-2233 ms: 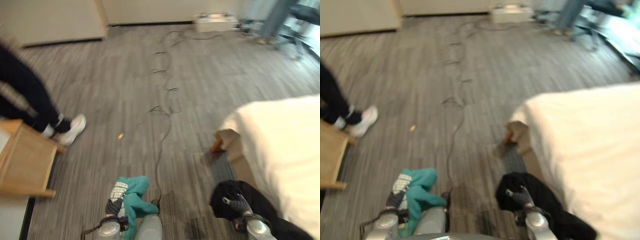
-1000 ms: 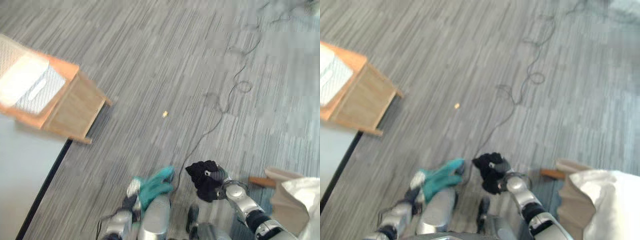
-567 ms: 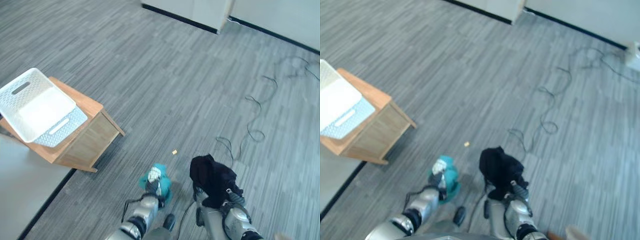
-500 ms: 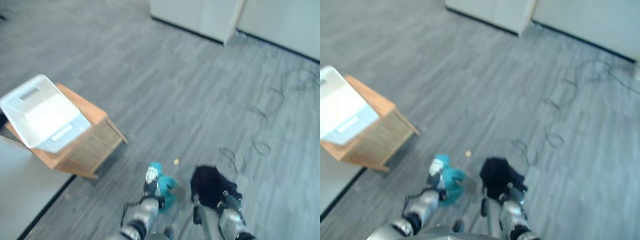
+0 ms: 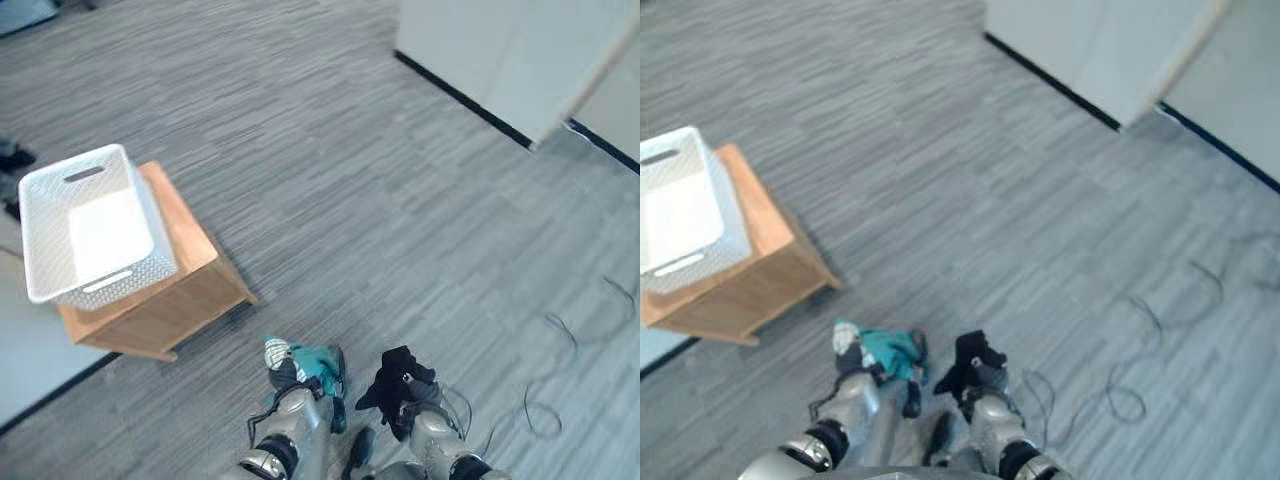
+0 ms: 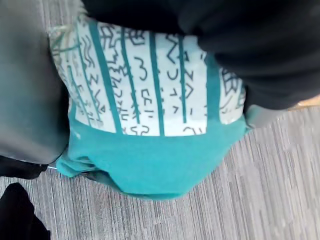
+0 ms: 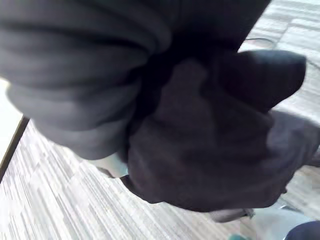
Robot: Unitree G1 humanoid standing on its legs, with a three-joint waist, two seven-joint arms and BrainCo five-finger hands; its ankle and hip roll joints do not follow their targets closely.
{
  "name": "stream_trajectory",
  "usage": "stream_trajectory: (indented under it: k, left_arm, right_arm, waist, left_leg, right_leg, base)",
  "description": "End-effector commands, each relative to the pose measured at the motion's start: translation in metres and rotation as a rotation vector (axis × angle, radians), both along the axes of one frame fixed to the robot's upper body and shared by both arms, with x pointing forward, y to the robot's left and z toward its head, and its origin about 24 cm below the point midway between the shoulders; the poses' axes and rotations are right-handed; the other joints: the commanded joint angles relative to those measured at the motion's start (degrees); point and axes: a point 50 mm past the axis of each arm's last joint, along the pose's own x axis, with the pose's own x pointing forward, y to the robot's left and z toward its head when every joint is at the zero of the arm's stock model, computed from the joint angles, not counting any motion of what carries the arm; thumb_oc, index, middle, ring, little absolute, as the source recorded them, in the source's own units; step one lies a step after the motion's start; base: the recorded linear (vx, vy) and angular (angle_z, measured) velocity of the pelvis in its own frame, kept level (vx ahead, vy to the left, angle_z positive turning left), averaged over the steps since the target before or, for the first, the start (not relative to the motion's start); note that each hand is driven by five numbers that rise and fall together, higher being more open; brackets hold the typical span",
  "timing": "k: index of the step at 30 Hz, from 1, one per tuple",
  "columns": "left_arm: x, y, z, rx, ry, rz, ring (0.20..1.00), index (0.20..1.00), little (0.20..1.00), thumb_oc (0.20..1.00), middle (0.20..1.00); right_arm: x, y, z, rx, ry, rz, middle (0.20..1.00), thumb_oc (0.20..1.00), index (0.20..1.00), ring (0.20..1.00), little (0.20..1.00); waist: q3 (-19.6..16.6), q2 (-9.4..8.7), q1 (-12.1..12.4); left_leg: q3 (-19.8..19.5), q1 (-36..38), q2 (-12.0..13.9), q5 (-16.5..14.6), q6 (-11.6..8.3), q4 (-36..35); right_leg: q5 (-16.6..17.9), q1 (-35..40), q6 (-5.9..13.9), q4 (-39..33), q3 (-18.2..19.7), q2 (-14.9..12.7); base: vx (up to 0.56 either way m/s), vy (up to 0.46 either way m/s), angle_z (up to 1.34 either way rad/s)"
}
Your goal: Tidy up the quilt and then pick up the clothes from the bed and put them into the laundry hamper.
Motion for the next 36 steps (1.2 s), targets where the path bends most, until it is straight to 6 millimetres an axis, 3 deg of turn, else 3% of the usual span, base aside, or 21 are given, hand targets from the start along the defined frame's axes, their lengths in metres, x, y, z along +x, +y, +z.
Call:
stream_trajectory:
  k: [1,3,6,8,9,10,12,14,16,17,19,21,22,25,26,27,29,30,32,33,36]
  left_arm:
    - [0.029,-0.023,0.025,0.047,-0.115,-0.067,0.2,0.2,0.2,0.2,0.2]
    - [0.038,-0.019,0.034,0.065,-0.151,-0.05,0.2,0.2,0.2,0.2,0.2]
    - [0.014,0.016,0.018,0.103,-0.166,-0.118,0.2,0.2,0.2,0.2,0.2]
    - [0.028,0.033,0.037,0.178,-0.284,-0.177,0.2,0.2,0.2,0.2,0.2]
    - [0.033,0.037,0.044,0.217,-0.32,-0.202,0.2,0.2,0.2,0.2,0.2]
    - [0.032,0.037,0.044,0.217,-0.319,-0.202,0.2,0.2,0.2,0.2,0.2]
    - [0.044,0.041,0.059,0.261,-0.376,-0.221,0.2,0.2,0.2,0.2,0.2]
    - [0.053,0.046,0.077,0.279,-0.448,-0.236,0.2,0.2,0.2,0.2,0.2]
    - [0.044,0.049,0.074,0.265,-0.445,-0.224,0.2,0.2,0.2,0.2,0.2]
    - [0.035,0.056,0.071,0.253,-0.44,-0.196,0.2,0.2,0.2,0.2,0.2]
    - [0.024,0.067,0.072,0.253,-0.46,-0.169,0.2,0.2,0.2,0.2,0.2]
    - [0.022,0.07,0.075,0.261,-0.473,-0.169,0.2,0.2,0.2,0.2,0.2]
    - [0.022,0.069,0.077,0.256,-0.487,-0.168,0.2,0.2,0.2,0.2,0.2]
    - [0.028,0.061,0.082,0.255,-0.516,-0.179,0.2,0.2,0.2,0.2,0.2]
    - [0.027,0.059,0.082,0.265,-0.509,-0.184,0.2,0.2,0.2,0.2,0.2]
    - [0.027,0.059,0.082,0.265,-0.509,-0.184,0.2,0.2,0.2,0.2,0.2]
    - [0.03,0.059,0.084,0.281,-0.505,-0.213,0.2,0.2,0.2,0.2,0.2]
    - [0.033,0.056,0.087,0.272,-0.522,-0.245,0.2,0.2,0.2,0.2,0.2]
    - [0.03,0.058,0.087,0.269,-0.51,-0.266,0.2,0.2,0.2,0.2,0.2]
    - [0.028,0.058,0.082,0.285,-0.48,-0.306,0.2,0.2,0.2,0.2,0.2]
    - [0.031,0.059,0.085,0.284,-0.493,-0.303,0.2,0.2,0.2,0.2,0.2]
  right_arm:
    - [0.029,0.034,0.034,0.148,-0.172,-0.077,0.2,0.2,0.2,0.2,0.2]
    - [0.034,0.039,0.041,0.192,-0.196,-0.093,0.2,0.2,0.2,0.2,0.2]
    - [0.041,0.01,0.043,0.227,-0.27,-0.207,0.2,0.2,0.2,0.2,0.2]
    - [0.05,-0.004,0.053,0.254,-0.365,-0.185,0.2,0.2,0.2,0.2,0.2]
    - [0.054,-0.009,0.058,0.26,-0.4,-0.181,0.2,0.2,0.2,0.2,0.2]
    - [0.054,-0.009,0.058,0.26,-0.399,-0.18,0.2,0.2,0.2,0.2,0.2]
    - [0.058,-0.017,0.064,0.25,-0.438,-0.195,0.2,0.2,0.2,0.2,0.2]
    - [0.064,-0.037,0.072,0.247,-0.482,-0.245,0.2,0.2,0.2,0.2,0.2]
    - [0.062,-0.04,0.07,0.249,-0.479,-0.242,0.2,0.2,0.2,0.2,0.2]
    - [0.057,-0.044,0.069,0.233,-0.491,-0.222,0.2,0.2,0.2,0.2,0.2]
    - [0.052,-0.052,0.073,0.236,-0.525,-0.202,0.2,0.2,0.2,0.2,0.2]
    - [0.054,-0.06,0.083,0.231,-0.577,-0.202,0.2,0.2,0.2,0.2,0.2]
    - [0.06,-0.062,0.091,0.224,-0.611,-0.2,0.2,0.2,0.2,0.2,0.2]
    - [0.075,-0.065,0.112,0.215,-0.697,-0.216,0.2,0.2,0.2,0.2,0.2]
    - [0.083,-0.067,0.122,0.194,-0.74,-0.223,0.2,0.2,0.2,0.2,0.2]
    - [0.083,-0.067,0.122,0.194,-0.74,-0.223,0.2,0.2,0.2,0.2,0.2]
    - [0.093,-0.082,0.133,0.154,-0.776,-0.302,0.2,0.2,0.2,0.2,0.2]
    - [0.096,-0.084,0.14,0.145,-0.794,-0.315,0.2,0.2,0.2,0.2,0.2]
    - [0.094,-0.086,0.143,0.104,-0.8,-0.321,0.2,0.2,0.2,0.2,0.2]
    - [0.091,-0.093,0.138,0.075,-0.777,-0.351,0.2,0.2,0.2,0.2,0.2]
    - [0.095,-0.1,0.148,0.056,-0.818,-0.375,0.2,0.2,0.2,0.2,0.2]
  waist:
    - [-0.4,-1.88,0.6]
    - [0.4,-1.1,-1.0]
    - [2.3,1.93,-0.9]
    - [3.5,3.02,-3.6]
    - [3.5,2.7,-5.0]
    - [3.5,2.82,-5.2]
    - [3.5,2.21,-7.4]
    - [2.7,1.73,-8.5]
    - [2.5,1.63,-8.7]
    - [2.2,1.97,-8.7]
    - [3.2,2.0,-7.8]
    - [5.6,0.53,-7.4]
    - [6.6,0.46,-7.0]
    - [6.8,0.47,-6.5]
    - [6.1,1.73,-6.2]
    - [6.2,1.7,-6.2]
    - [4.6,2.73,-6.5]
    - [4.6,2.76,-6.7]
    - [4.3,2.51,-7.7]
    - [4.9,2.59,-9.2]
    - [6.3,4.11,-10.1]
  left_leg:
    - [-5.5,10.3,-0.9,-6.0,-2.88,-0.8]
    - [-6.9,14.5,-0.8,-6.2,-1.17,-2.5]
    - [-14.5,20.5,0.1,-6.1,-1.18,-7.3]
    - [-22.1,24.9,1.2,-6.2,-3.57,-10.6]
    - [-24.6,26.6,1.3,-7.1,-4.73,-11.4]
    - [-24.8,26.5,1.4,-7.0,-4.76,-11.5]
    - [-28.7,29.0,1.6,-9.2,-6.64,-12.3]
    - [-32.9,31.6,2.7,-12.1,-7.99,-11.7]
    - [-33.1,31.9,3.1,-13.3,-7.97,-9.7]
    - [-33.1,31.4,3.7,-13.6,-8.49,-5.7]
    - [-32.0,25.0,3.2,-9.7,-9.87,7.2]
    - [-27.1,13.1,2.7,-7.3,-9.01,21.2]
    - [-22.7,9.4,4.0,-7.3,-8.53,22.9]
    - [-15.3,5.4,3.8,-9.2,-7.96,16.4]
    - [-10.1,5.1,3.1,-7.7,-6.89,8.1]
    - [-10.1,5.3,3.0,-7.6,-6.88,8.0]
    - [0.6,6.1,5.7,-6.5,-7.82,3.9]
    - [2.3,7.9,5.9,-6.7,-7.05,2.3]
    - [0.7,13.4,3.3,-7.5,-4.73,-3.1]
    - [-1.7,16.6,1.3,-8.2,-2.94,-4.7]
    - [-3.9,19.6,2.3,-6.8,-2.85,-7.7]
  right_leg:
    - [0.4,0.0,9.87,17.7,4.6,-15.2]
    - [9.5,-3.6,11.23,30.5,4.9,-17.6]
    - [8.2,-12.0,9.77,37.1,5.3,-18.3]
    - [4.2,-18.4,7.96,26.8,7.2,-15.9]
    - [4.9,-20.1,8.05,16.9,9.6,-15.3]
    - [5.2,-19.8,8.01,16.3,9.4,-15.2]
    - [8.0,-20.9,9.77,2.3,16.6,-13.0]
    - [10.1,-21.6,10.7,-1.2,23.1,-12.3]
    - [10.4,-21.8,10.23,1.2,22.9,-12.3]
    - [9.9,-21.4,9.44,3.7,22.9,-11.4]
    - [8.7,-18.7,7.36,4.9,22.4,-10.8]
    - [7.9,-16.2,5.64,3.4,20.1,-12.6]
    - [6.9,-14.5,5.01,2.4,18.4,-12.8]
    - [4.0,-12.6,5.04,0.7,14.2,-13.3]
    - [1.6,-11.2,5.18,0.8,11.6,-12.2]
    - [1.6,-11.2,5.2,0.8,11.6,-12.2]
    - [-3.4,-8.9,5.51,3.7,7.1,-11.3]
    - [-3.7,-8.8,6.07,6.7,5.8,-11.7]
    - [-2.5,-11.5,9.24,21.0,2.7,-15.4]
    - [5.5,-14.6,11.67,32.9,4.1,-19.1]
    - [7.4,-20.9,11.1,38.6,8.6,-19.2]
  base:
    - [0.5,0.228,0.56]
    - [0.42,0.204,0.76]
    - [0.5,0.066,1.64]
    - [0.67,-0.135,1.7]
    - [0.4,-0.135,1.56]
    - [0.41,-0.132,2.0]
    - [0.55,-0.124,2.05]
    - [0.7,-0.208,1.62]
    - [0.47,-0.181,1.76]
    - [0.54,-0.215,1.14]
    - [0.4,-0.208,0.61]
    - [0.12,-0.231,0.49]
    - [0.1,-0.207,0.58]
    - [0.3,-0.106,0.75]
    - [0.34,-0.047,0.77]
    - [0.33,-0.034,0.86]
    - [0.36,-0.068,0.69]
    - [0.39,0.027,1.17]
    - [0.41,0.175,1.22]
    - [0.4,0.14,0.36]
    - [0.21,-0.081,0.86]
